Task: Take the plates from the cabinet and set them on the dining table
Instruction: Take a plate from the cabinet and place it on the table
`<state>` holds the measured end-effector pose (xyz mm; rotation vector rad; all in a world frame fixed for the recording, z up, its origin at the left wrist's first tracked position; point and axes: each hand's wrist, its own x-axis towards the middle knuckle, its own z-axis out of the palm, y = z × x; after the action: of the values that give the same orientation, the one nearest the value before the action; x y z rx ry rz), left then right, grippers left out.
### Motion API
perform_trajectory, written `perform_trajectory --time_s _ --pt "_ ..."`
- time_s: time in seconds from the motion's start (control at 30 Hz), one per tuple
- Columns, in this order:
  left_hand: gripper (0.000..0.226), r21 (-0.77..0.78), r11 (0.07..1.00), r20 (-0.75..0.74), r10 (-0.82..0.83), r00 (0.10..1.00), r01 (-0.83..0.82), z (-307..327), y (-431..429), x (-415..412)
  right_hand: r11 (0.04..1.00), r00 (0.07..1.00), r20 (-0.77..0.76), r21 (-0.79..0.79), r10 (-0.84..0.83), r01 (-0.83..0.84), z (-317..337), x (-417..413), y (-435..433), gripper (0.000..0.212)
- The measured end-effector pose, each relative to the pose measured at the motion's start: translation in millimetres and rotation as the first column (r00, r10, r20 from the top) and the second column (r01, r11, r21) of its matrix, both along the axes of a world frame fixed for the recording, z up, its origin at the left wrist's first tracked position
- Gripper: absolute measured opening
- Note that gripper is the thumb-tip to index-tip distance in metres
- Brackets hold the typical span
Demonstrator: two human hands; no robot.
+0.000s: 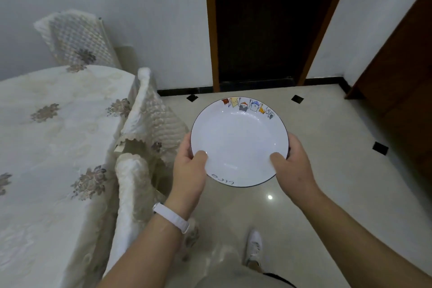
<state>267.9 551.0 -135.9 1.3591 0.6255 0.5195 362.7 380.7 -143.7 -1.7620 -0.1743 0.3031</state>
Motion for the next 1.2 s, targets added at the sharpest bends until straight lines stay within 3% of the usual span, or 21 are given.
perform_trajectory --time_s 0.23,0.57,0.87,1.2 --pt "0.057 0.061 0.997 0.033 -0.044 0.998 0.042 6.4 -21.6 123.6 1.000 1.000 0.002 0.011 -0.016 0.016 12.8 115.8 -25.1 0.049" --pt "0.058 0.048 0.997 0.008 -0.069 0.998 0.068 -7.0 -4.9 211.5 0.999 0.999 -0.023 0.016 -0.045 0.045 4.3 197.1 -15.5 0.051" --pt "0.057 -0.036 0.999 -0.048 -0.017 0.999 0.015 -40.4 66.9 302.8 0.996 0.997 -0.050 -0.071 -0.057 0.054 -6.0 285.0 60.0 0.052" --pt "0.057 -0.033 0.999 0.003 -0.031 1.000 0.031 -25.5 215.5 430.6 0.998 0.999 -0.011 -0.062 -0.031 0.030 9.0 411.9 207.7 0.050"
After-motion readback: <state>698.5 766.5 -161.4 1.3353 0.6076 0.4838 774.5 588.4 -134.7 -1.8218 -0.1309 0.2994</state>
